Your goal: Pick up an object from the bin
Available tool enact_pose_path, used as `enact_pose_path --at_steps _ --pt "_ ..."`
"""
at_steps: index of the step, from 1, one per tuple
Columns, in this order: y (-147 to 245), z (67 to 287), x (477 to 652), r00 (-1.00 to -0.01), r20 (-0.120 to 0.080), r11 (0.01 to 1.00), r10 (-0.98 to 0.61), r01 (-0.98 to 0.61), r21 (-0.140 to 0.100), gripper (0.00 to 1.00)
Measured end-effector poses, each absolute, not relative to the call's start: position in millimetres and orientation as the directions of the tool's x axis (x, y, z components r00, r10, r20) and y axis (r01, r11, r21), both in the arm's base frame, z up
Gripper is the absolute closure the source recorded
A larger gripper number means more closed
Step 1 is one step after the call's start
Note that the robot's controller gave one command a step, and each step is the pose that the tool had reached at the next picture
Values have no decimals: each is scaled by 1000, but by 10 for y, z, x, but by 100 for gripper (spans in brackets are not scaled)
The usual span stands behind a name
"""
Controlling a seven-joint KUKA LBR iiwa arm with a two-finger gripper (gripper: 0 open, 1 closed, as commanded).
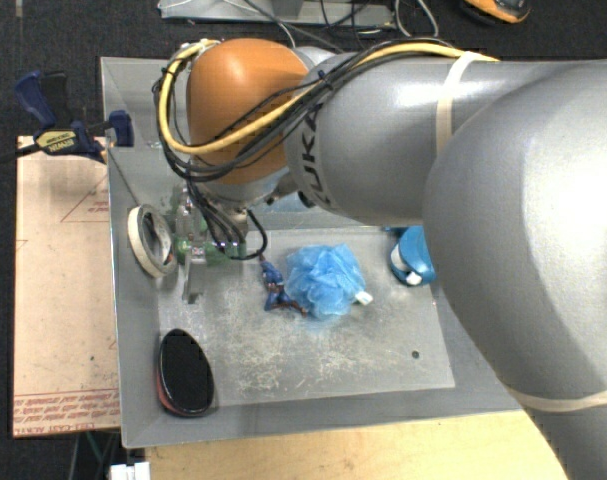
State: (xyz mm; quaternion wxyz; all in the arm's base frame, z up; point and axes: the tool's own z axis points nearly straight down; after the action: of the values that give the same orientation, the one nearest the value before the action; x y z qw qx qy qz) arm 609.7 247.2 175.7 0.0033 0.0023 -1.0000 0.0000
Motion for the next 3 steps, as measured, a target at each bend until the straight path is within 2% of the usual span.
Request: enact_pose_path --at_steps 1,2,3 --pt "2457 1809 6120 -1000 -1 1000 1 1 2 0" --pt "1780 1434 6270 -976 3 976 219 219 -1 0" --pt "1788 1284 6455 -1000 -5 1000 25 25 4 0"
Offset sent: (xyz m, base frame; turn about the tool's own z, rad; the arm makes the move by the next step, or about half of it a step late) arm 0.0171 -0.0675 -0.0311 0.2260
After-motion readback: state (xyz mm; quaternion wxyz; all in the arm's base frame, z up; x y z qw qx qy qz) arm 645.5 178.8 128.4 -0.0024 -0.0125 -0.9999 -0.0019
